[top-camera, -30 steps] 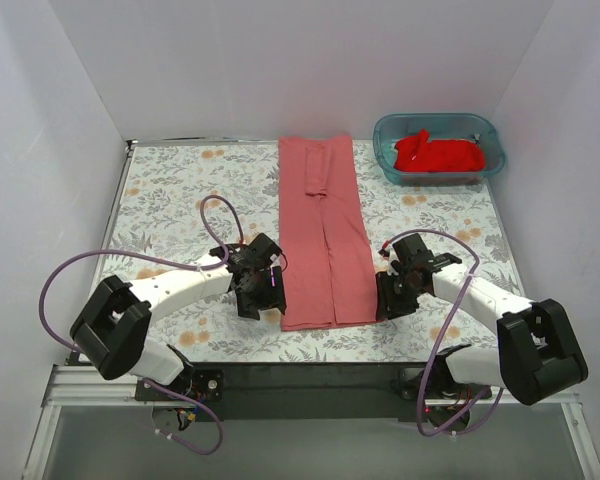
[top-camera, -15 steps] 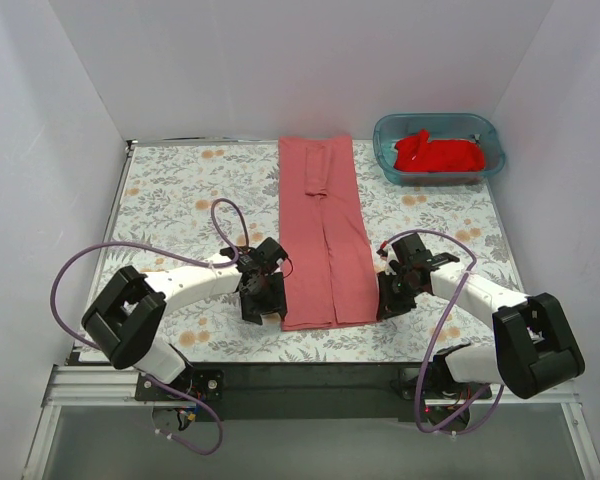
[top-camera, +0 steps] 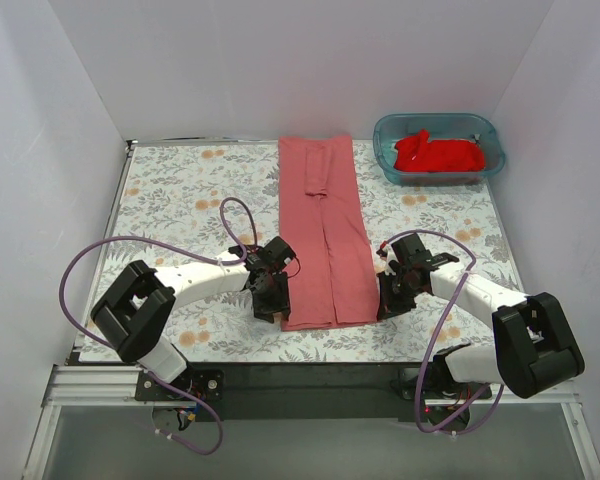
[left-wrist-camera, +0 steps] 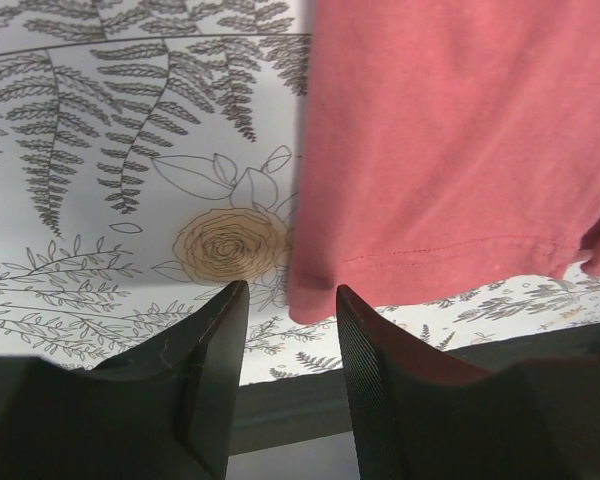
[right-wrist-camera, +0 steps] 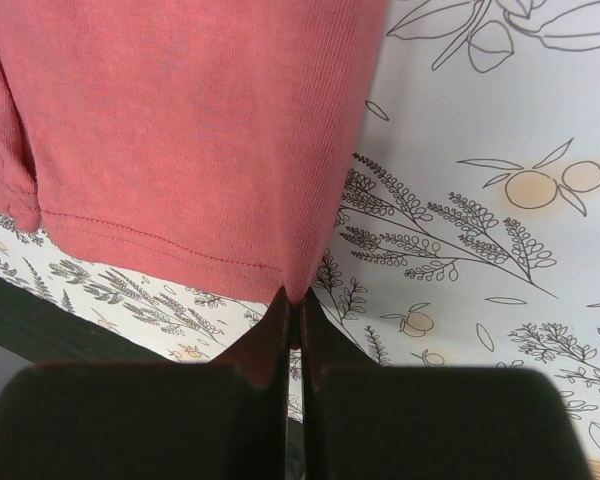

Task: Fold and stack the t-shirts
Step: Fold the tshirt

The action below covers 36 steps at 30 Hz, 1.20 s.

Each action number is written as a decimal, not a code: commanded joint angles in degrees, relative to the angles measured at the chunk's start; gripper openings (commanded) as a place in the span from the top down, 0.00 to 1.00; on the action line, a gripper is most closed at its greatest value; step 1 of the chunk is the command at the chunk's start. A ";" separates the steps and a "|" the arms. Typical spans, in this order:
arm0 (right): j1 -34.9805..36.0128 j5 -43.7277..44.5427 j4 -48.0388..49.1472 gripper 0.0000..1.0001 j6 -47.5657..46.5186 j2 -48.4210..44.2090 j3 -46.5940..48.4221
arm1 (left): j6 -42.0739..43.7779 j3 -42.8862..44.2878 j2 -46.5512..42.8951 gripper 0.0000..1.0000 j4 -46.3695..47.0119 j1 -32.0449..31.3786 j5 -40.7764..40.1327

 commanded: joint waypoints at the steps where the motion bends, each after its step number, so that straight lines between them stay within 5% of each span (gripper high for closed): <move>1: 0.64 1.05 -0.81 0.99 -0.68 0.93 -0.40 | -1.03 1.93 -1.98 0.61 1.16 -0.48 0.46; 7: 0.99 0.09 -0.90 0.99 -0.59 1.02 -0.14 | -0.32 2.28 2.24 0.63 0.98 -0.56 2.56; 13: 1.34 0.35 -0.99 0.99 -0.41 0.84 -0.05 | 0.12 1.84 4.18 0.75 0.63 -0.83 3.79; 18: 2.04 0.35 -1.16 0.99 -0.50 1.55 0.48 | 0.12 1.31 4.97 1.00 -0.07 -0.92 4.24; 23: 4.85 3.59 -6.25 0.99 -0.85 -0.20 2.67 | -1.11 -0.87 1.55 1.00 -3.93 -1.44 3.09; 30: 15.39 1.14 -17.85 0.99 3.88 -6.35 3.03 | -7.70 -7.64 -14.07 1.00 -12.63 -6.97 6.07; 34: 17.34 -0.62 -19.79 0.99 4.42 -7.51 4.60 | -11.22 -11.08 -20.33 1.00 -9.41 -8.91 11.08; 36: 17.34 5.24 -19.53 0.99 3.72 -6.89 8.53 | -9.74 -10.99 -22.19 1.00 -3.78 -7.61 10.74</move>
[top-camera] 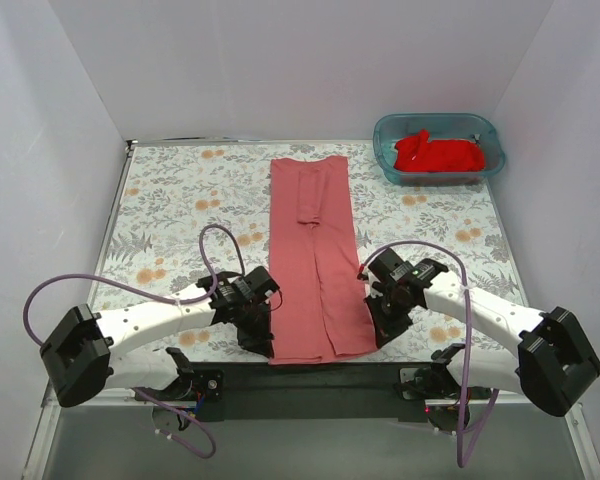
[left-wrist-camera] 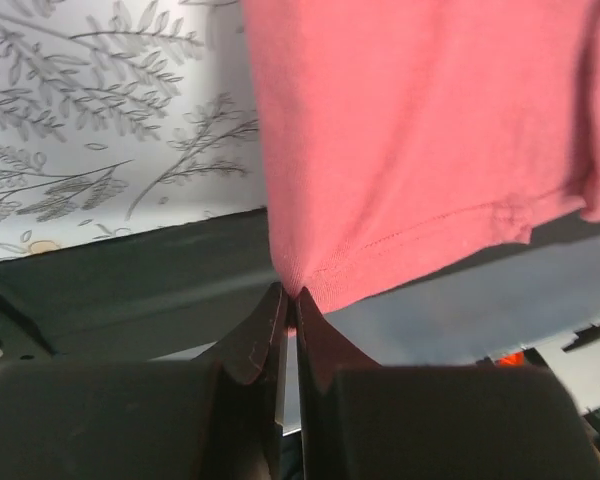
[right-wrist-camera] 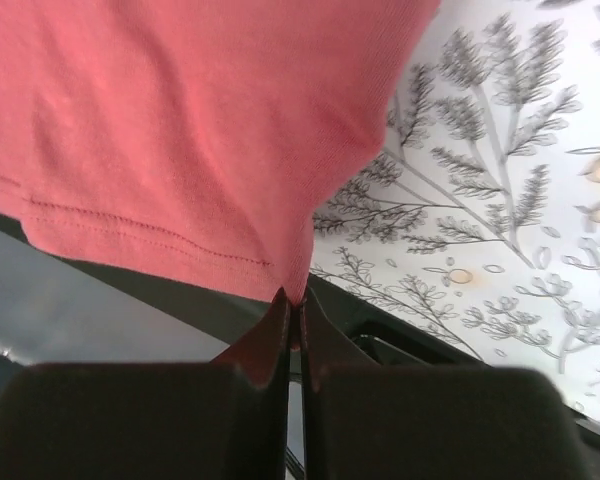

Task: Fold and stack the t-shirts
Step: Fold the tshirt

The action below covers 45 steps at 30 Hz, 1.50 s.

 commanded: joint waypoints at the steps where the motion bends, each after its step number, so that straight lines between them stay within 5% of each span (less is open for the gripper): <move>1: 0.03 7.27 -2.48 0.99 -0.54 0.41 7.51 | 0.30 0.63 -1.93 1.00 4.71 2.47 2.52; 8: -6.55 17.74 -0.03 0.99 -9.15 12.09 27.72 | 12.87 13.46 8.69 1.00 12.17 22.23 -2.48; 12: -8.93 18.55 3.22 0.99 -11.97 19.46 35.11 | 17.62 20.05 15.90 1.00 15.17 27.18 -5.04; 23: -13.41 16.62 8.06 0.99 -12.94 29.41 42.50 | 22.37 30.61 26.28 1.00 19.57 31.84 -10.66; 45: -17.11 14.85 9.56 0.99 -12.68 38.29 50.14 | 25.98 35.80 34.11 1.00 22.56 33.78 -12.33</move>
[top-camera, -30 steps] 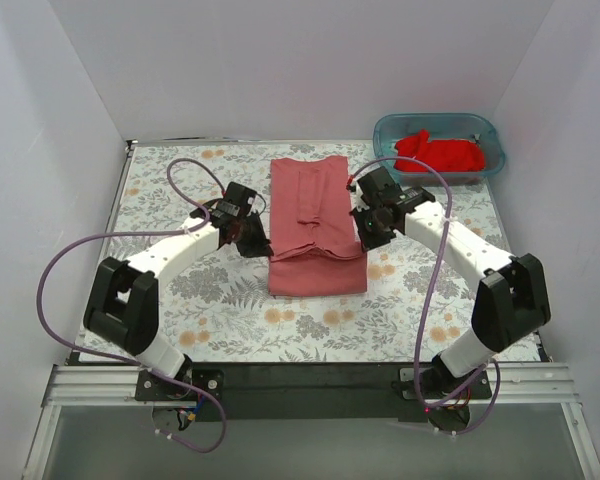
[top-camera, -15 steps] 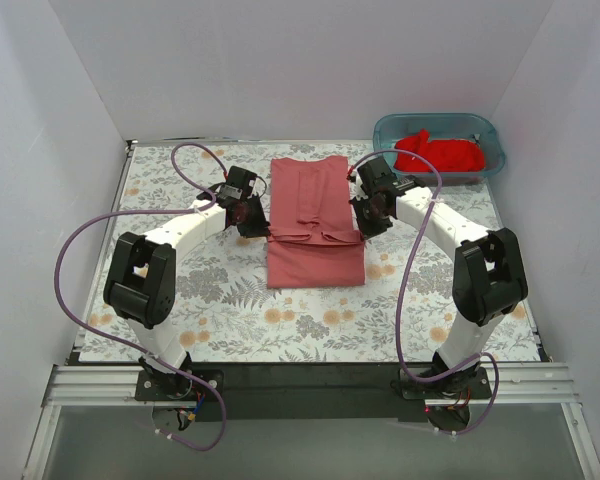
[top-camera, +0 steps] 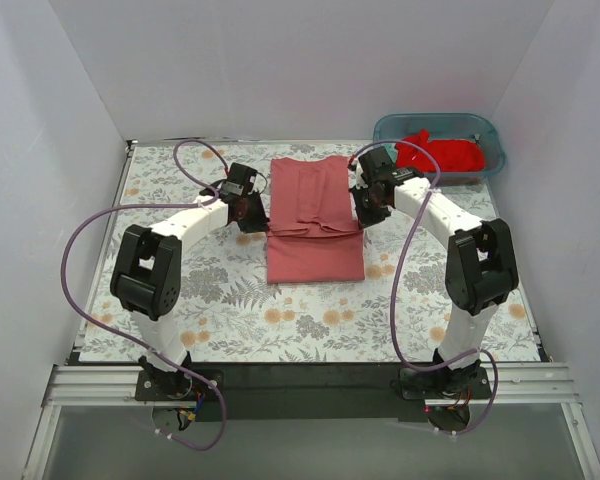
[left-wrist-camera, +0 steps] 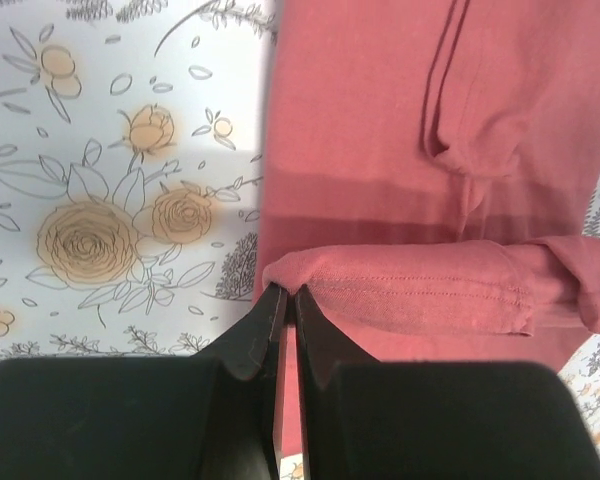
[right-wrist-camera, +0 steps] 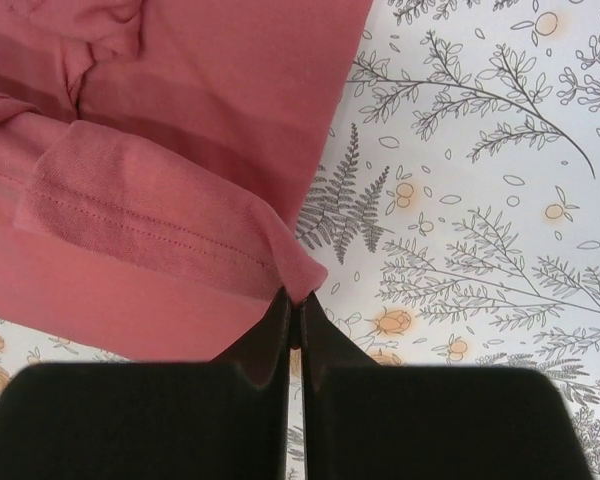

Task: Fold and stack the t-shirts
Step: Fold the tshirt

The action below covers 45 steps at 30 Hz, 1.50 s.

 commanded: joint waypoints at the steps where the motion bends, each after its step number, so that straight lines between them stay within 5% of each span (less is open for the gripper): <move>1: -0.85 0.36 0.80 0.99 -0.48 1.62 3.11 | 1.76 2.64 0.69 1.00 1.64 0.71 -2.39; 14: -1.38 0.63 6.33 0.94 0.48 7.68 1.80 | 2.90 4.49 8.60 0.95 4.28 0.71 -2.30; 16: -1.38 0.71 6.60 0.78 0.75 7.60 1.88 | 2.82 4.49 8.00 0.85 4.54 0.71 -2.48; 23: -0.41 0.36 7.91 0.55 1.62 -0.04 -0.13 | 2.03 2.30 -0.26 0.40 4.46 0.27 -6.87; 25: 0.38 0.36 9.75 0.52 1.98 -3.28 -1.71 | 1.41 0.98 -4.29 0.37 4.46 -1.21 -8.35; 29: 2.49 -3.59 14.92 0.54 3.55 -7.51 -7.68 | -0.17 -4.37 -10.46 0.42 4.37 -6.75 -12.13; 34: 4.86 -10.25 21.62 0.76 6.54 -7.97 -14.98 | -2.54 -10.01 -11.35 0.75 4.63 -14.49 -9.78; 39: 5.66 -12.29 25.66 0.89 8.04 -4.28 -16.31 | -2.90 -13.00 -6.70 0.80 4.11 -16.25 -5.40; 45: 5.57 -11.68 28.57 0.90 8.48 0.03 -15.87 | -3.16 -13.18 -4.31 0.82 -2.48 -16.78 -6.17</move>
